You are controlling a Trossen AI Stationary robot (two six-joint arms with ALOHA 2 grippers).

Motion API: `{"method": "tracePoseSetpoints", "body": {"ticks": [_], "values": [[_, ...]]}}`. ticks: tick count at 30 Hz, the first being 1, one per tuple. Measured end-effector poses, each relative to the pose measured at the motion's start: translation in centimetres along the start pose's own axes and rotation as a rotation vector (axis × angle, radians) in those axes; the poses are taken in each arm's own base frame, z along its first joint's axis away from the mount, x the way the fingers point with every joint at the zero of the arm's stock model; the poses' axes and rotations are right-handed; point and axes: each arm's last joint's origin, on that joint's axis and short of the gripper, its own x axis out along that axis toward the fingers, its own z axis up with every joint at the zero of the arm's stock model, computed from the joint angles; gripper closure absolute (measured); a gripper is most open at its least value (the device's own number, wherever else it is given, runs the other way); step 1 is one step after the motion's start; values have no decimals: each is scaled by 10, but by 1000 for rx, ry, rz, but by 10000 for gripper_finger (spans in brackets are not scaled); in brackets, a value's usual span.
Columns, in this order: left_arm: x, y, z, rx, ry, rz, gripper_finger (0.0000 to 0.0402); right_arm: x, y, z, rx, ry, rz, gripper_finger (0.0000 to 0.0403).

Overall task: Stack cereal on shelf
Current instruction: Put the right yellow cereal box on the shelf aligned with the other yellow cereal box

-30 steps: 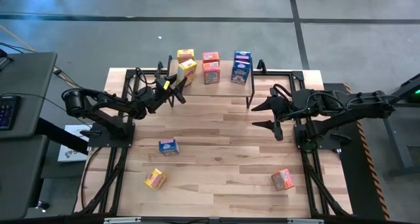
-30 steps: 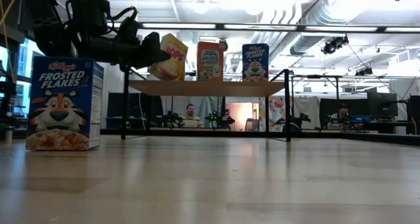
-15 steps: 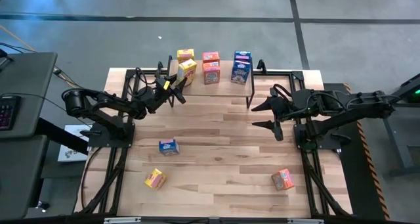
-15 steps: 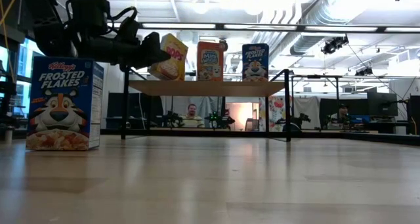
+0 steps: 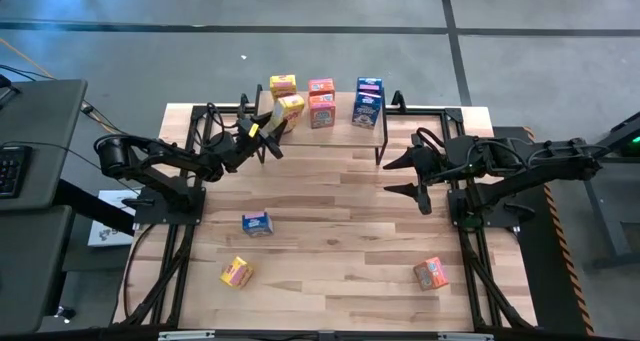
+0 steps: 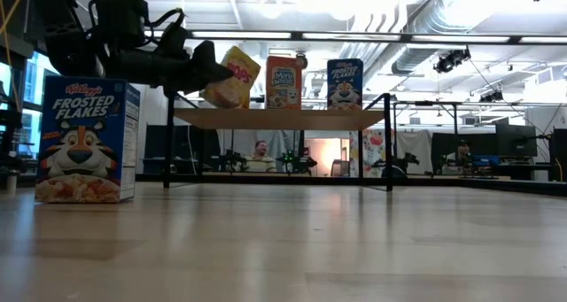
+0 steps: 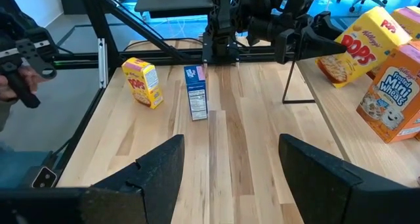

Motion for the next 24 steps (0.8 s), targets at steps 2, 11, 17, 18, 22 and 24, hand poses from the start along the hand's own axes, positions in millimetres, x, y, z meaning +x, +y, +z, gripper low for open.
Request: {"method": "tracePoseSetpoints", "body": {"ticks": [2,11,17,18,22,24], "values": [[0,0,0,-13,-1,1,162,0,0,0,0,0,0,162],[-1,0,2,-24,-5,3,140,0,1,0,0,2,18,162],[-4,-1,9,-43,-27,1,141,0,1,0,0,2,18,162],[-5,-1,12,-46,-36,0,141,0,1,0,0,2,18,162],[-6,0,18,-53,-63,-1,142,0,1,0,0,2,18,162],[-7,0,22,-60,-81,-2,142,0,1,0,0,2,18,162]]}}
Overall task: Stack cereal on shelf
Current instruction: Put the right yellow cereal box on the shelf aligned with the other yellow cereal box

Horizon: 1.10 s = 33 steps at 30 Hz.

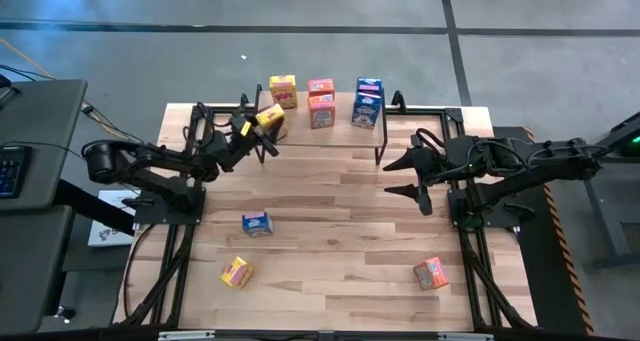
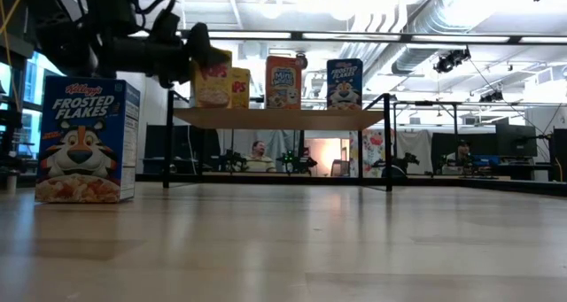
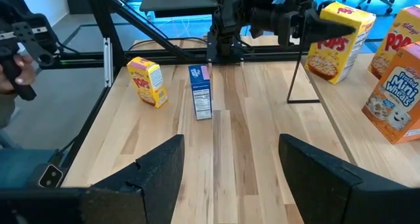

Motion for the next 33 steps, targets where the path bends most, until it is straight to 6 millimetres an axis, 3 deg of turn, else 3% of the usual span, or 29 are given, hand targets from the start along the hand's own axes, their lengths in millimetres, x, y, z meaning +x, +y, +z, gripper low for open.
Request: {"method": "tracePoseSetpoints", "body": {"ticks": [10,20,33], "values": [[-6,-3,20,-28,-86,-28,142,0,0,0,0,0,0,162],[-14,-3,43,55,-193,-28,142,0,0,0,0,0,0,162],[-26,-6,65,-66,-270,-89,140,0,0,0,23,0,2,162]]}}
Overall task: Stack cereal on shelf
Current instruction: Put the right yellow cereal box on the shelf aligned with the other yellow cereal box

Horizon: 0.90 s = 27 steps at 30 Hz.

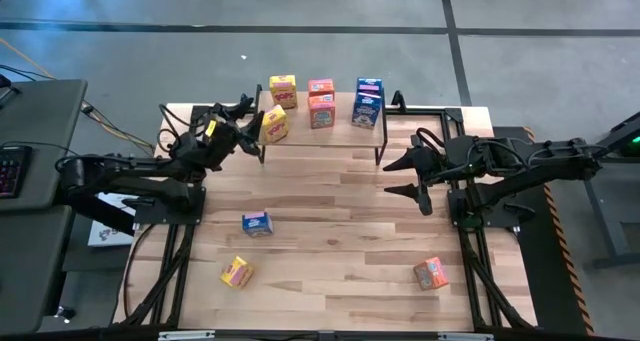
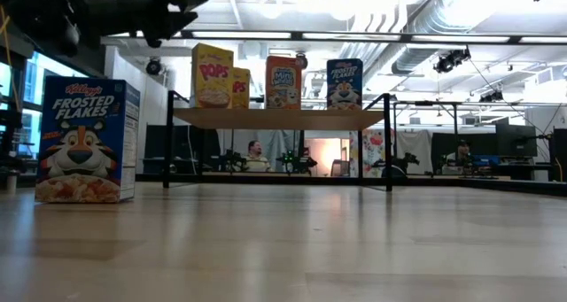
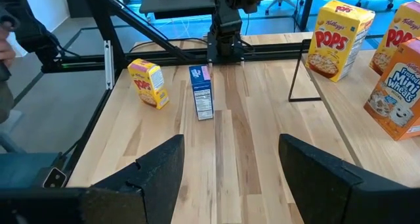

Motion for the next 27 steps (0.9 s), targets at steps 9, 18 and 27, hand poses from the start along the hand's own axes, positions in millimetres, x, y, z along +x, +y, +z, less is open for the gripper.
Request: {"method": "tracePoseSetpoints", "body": {"ticks": [9,18,27], "values": [[-10,-19,6,-35,59,-239,140,0,0,0,3,0,0,162],[-23,-22,7,-14,221,-259,140,0,0,0,0,0,1,162],[-16,-25,19,132,586,-220,140,0,0,0,0,1,1,162]]}}
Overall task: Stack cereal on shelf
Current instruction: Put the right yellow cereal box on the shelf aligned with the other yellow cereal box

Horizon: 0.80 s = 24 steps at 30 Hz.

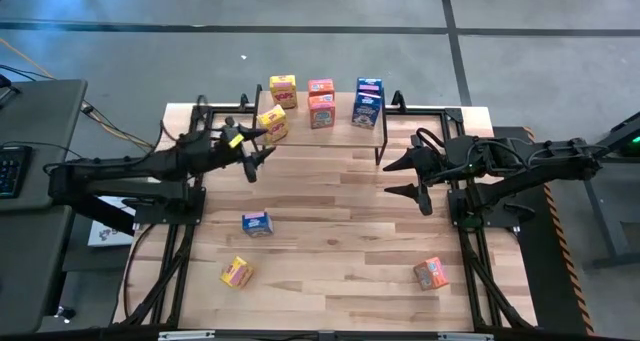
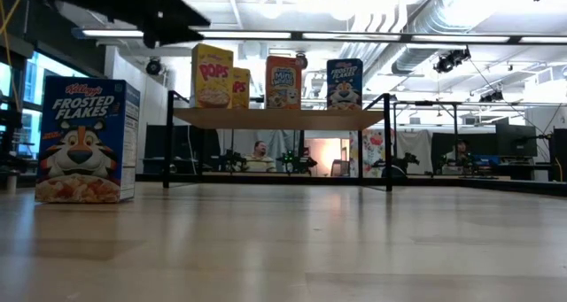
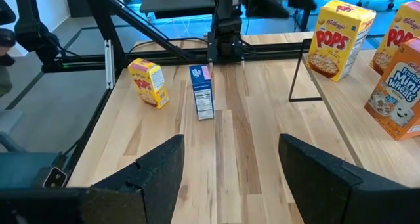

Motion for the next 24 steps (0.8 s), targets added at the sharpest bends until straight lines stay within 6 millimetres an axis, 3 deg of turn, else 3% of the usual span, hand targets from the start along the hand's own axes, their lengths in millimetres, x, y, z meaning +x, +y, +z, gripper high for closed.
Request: {"method": "tracePoseSetpoints", "body": {"ticks": [6,11,24], "values": [[-5,1,0,-8,213,8,140,0,0,-2,-2,21,-3,162],[-9,3,-6,8,289,33,140,0,-1,-5,-5,47,-6,162],[15,4,-19,69,334,272,140,0,-1,-4,-4,44,-7,162]]}}
